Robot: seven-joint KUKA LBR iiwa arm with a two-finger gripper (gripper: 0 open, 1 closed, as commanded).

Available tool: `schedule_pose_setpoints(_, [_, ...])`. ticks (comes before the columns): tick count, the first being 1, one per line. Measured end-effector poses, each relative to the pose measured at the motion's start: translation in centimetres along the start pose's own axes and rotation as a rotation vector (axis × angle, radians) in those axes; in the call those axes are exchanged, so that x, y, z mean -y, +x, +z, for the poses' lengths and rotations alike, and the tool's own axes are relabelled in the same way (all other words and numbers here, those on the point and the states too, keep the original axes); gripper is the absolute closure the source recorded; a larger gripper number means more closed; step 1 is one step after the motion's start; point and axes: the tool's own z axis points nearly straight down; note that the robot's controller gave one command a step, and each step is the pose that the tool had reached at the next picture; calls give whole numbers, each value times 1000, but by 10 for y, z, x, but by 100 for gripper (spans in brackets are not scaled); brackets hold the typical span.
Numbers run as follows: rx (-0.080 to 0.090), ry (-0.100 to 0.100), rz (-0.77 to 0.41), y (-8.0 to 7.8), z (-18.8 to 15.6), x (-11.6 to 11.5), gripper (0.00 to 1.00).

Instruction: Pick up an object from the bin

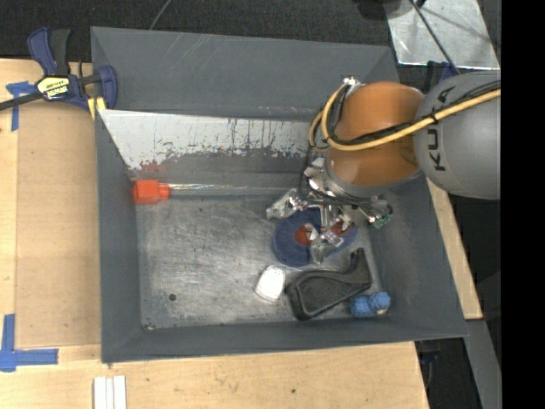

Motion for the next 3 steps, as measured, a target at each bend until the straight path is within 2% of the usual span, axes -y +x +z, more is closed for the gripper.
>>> schedule_pose_setpoints(1, [2, 2, -254, -2, 23, 53, 0])
schedule_pose_setpoints(2, [4, 2, -254, -4, 20, 52, 100])
schedule_pose_setpoints(3, [5, 5, -279, -7, -134, 23, 100])
